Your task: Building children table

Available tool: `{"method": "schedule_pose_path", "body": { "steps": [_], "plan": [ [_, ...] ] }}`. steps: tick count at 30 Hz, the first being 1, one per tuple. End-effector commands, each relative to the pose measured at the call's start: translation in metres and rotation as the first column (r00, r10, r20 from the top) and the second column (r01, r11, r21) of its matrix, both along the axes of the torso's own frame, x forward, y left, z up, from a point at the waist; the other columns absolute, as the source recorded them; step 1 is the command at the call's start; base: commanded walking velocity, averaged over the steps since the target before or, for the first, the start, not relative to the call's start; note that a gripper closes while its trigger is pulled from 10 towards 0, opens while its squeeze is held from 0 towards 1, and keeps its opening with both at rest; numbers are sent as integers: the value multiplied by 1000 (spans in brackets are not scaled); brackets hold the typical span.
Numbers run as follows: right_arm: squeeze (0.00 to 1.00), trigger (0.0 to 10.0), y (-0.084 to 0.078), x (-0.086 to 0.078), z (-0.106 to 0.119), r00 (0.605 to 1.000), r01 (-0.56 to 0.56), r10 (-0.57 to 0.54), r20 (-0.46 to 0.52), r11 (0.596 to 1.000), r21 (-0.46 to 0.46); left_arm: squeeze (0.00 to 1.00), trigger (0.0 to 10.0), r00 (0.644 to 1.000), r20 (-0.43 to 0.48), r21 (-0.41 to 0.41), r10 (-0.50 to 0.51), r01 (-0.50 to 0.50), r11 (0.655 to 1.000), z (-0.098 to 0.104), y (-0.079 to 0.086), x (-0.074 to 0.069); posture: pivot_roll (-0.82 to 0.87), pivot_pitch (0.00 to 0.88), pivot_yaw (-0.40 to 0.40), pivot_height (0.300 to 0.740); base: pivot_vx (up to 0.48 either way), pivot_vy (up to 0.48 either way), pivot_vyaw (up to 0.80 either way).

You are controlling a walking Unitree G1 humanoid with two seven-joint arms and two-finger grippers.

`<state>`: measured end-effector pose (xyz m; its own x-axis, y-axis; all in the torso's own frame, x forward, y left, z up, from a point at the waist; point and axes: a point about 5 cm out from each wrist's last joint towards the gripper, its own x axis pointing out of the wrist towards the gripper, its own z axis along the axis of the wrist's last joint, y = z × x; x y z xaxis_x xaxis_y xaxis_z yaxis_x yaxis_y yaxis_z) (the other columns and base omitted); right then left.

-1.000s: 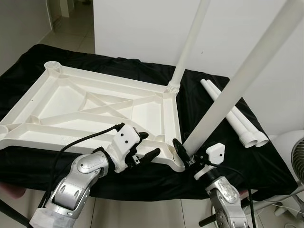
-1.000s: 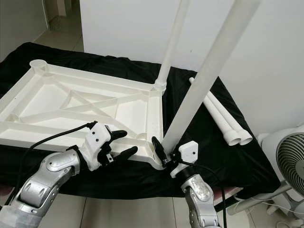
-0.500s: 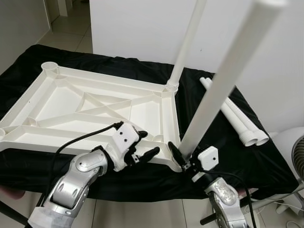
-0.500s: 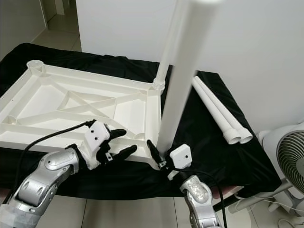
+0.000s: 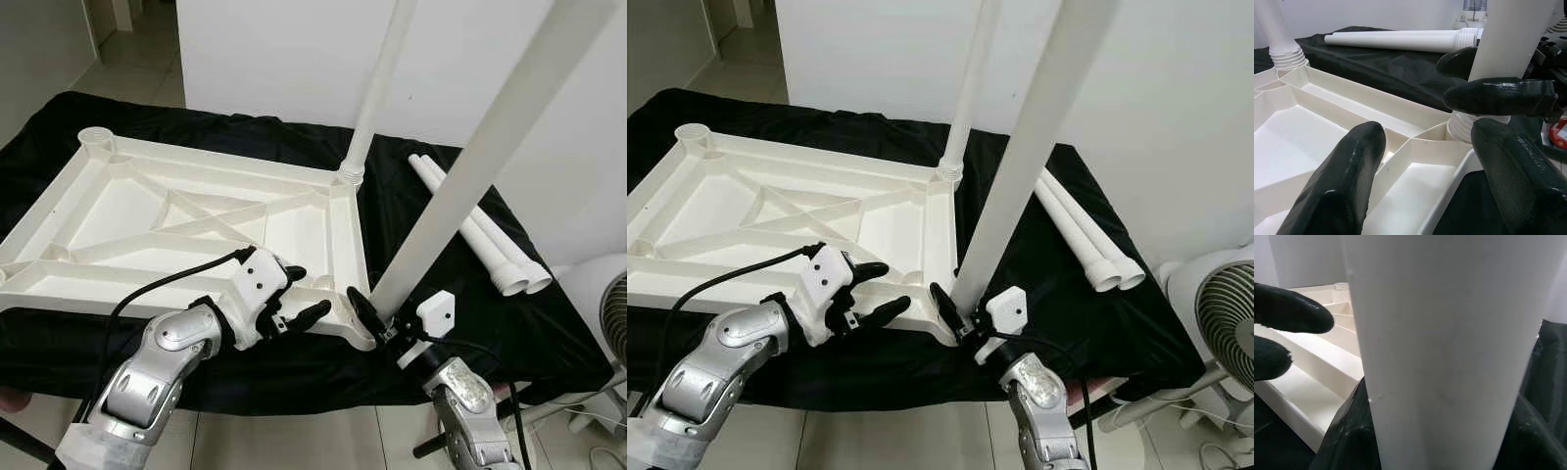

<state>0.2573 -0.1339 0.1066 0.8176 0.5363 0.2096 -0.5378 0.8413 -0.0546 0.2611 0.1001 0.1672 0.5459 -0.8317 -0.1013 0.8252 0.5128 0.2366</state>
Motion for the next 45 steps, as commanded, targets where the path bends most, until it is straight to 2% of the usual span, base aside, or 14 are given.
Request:
{"method": "schedule_pose_path", "body": {
  "steps": [1,7,11,17,22,26,28,29,32,33,34,38,43,45],
  "plan": [
    [0,10000,-11,-3,-33,974,83,-72,-216,996,42,0,10000,1000,-1,-4,-26,26,1000,3,-3,-2,131,89,-121,740,0,0,0],
    [0,10000,-12,0,-36,948,133,-87,-307,982,133,0,10000,1000,-3,-4,-27,27,1000,3,-2,-3,132,90,-121,740,0,0,0],
    [0,10000,-13,6,-36,929,176,-121,-349,976,131,0,10000,1000,-3,-3,-27,27,1000,3,-2,-2,129,90,-121,740,0,0,0],
    [0,10000,-12,8,-36,918,182,-119,-378,974,135,0,10000,1000,-2,-4,-30,29,1000,3,-3,-2,129,90,-121,740,0,0,0],
    [0,10000,-14,10,-26,942,160,-125,-312,983,91,0,10000,1000,-3,-7,-29,29,1000,3,-4,-2,125,87,-125,740,0,0,0],
    [0,10000,-11,5,-21,971,108,-91,-223,992,67,0,10000,1000,3,-7,-24,24,1000,3,-4,-2,126,85,-129,740,0,0,0],
    [0,10000,-11,2,-22,977,112,-100,-189,992,51,0,10000,1000,3,-8,-23,23,1000,3,-4,-2,126,84,-129,740,0,0,0],
    [0,10000,-13,-1,-24,979,124,-109,-173,989,75,0,10000,1000,4,-8,-22,22,1000,3,-4,-2,127,85,-130,740,0,0,0],
    [0,10000,-14,-3,-27,978,133,-117,-174,988,82,0,10000,1000,5,-9,-21,21,1000,3,-4,-2,127,85,-130,740,0,0,0],
    [0,10000,-16,-6,-27,980,157,-152,-127,987,31,0,10000,1000,5,-9,-21,21,1000,4,-4,-2,129,86,-130,740,0,0,0],
    [0,10000,-17,-8,-32,972,188,-178,-156,981,49,0,10000,1000,5,-8,-20,20,1000,3,-4,-2,129,87,-129,740,0,0,0],
    [0,10000,-17,-7,-34,966,195,-184,-181,980,43,0,10000,1000,2,-6,-19,19,1000,3,-3,-2,127,84,-123,740,0,0,0],
    [0,10000,-14,1,-26,974,176,-179,-138,984,-39,0,10000,1000,4,-4,-24,24,1000,3,-3,-1,122,85,-121,740,0,0,0],
    [0,10000,-11,4,-24,982,126,-136,-132,989,-80,0,10000,1000,3,-8,-26,26,1000,4,-4,0,119,80,-122,740,0,0,0]
  ]
}}
